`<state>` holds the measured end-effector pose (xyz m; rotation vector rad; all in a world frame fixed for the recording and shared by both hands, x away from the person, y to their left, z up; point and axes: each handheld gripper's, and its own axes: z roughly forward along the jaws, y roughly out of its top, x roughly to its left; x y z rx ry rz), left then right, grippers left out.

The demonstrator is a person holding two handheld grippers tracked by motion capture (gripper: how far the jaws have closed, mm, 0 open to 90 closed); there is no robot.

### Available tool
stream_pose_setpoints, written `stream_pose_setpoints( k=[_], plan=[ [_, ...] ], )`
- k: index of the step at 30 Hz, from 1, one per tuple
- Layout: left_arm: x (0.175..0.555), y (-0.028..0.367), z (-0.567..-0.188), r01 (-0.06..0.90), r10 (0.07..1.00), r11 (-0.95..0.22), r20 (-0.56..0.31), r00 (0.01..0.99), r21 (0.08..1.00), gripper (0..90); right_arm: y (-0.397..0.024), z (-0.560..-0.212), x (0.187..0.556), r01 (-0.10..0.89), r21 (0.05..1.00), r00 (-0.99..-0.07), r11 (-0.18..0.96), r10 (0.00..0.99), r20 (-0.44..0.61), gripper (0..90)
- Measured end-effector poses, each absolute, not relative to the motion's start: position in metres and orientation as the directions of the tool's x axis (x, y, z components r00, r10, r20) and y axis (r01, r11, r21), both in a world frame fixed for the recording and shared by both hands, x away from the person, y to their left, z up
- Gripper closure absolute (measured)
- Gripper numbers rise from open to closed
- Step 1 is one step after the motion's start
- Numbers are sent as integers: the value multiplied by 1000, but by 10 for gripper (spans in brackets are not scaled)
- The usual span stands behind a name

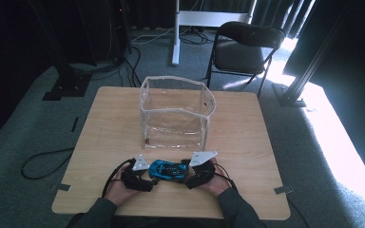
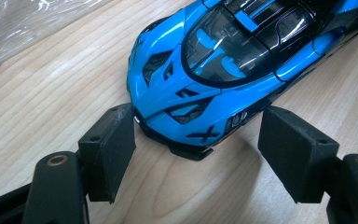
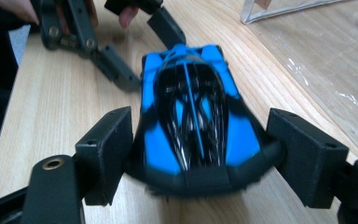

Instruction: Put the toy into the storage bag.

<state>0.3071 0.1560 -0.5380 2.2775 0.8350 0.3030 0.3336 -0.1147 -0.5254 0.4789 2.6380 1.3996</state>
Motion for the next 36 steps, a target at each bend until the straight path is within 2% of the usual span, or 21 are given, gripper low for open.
stream_pose_setpoints(
  k=[7,11,12,16,25,27,32,36],
  plan=[
    [306,154,-538,473,641,-576,10,767,667,283,-115,-535,334,232,792,-941,565,338,34,236],
    [307,156,-538,480,643,-564,-6,766,672,297,-112,-541,333,206,770,-942,603,336,-11,206],
    [307,156,-538,480,643,-564,-8,766,672,300,-111,-545,333,206,762,-946,614,325,-5,175],
    [307,156,-538,480,643,-563,-9,766,673,300,-109,-548,331,191,735,-944,651,327,-44,182],
    [307,157,-538,484,649,-555,-11,761,676,309,-111,-548,333,218,740,-943,636,332,-7,222],
    [307,157,-538,484,651,-557,-6,759,675,315,-113,-545,333,240,758,-943,606,332,33,237],
    [308,159,-537,492,655,-549,-18,756,676,338,-107,-532,326,200,761,-937,617,348,-36,243],
    [307,159,-537,491,657,-552,-11,754,673,342,-108,-525,326,205,764,-934,612,356,-34,245]
  ],
)
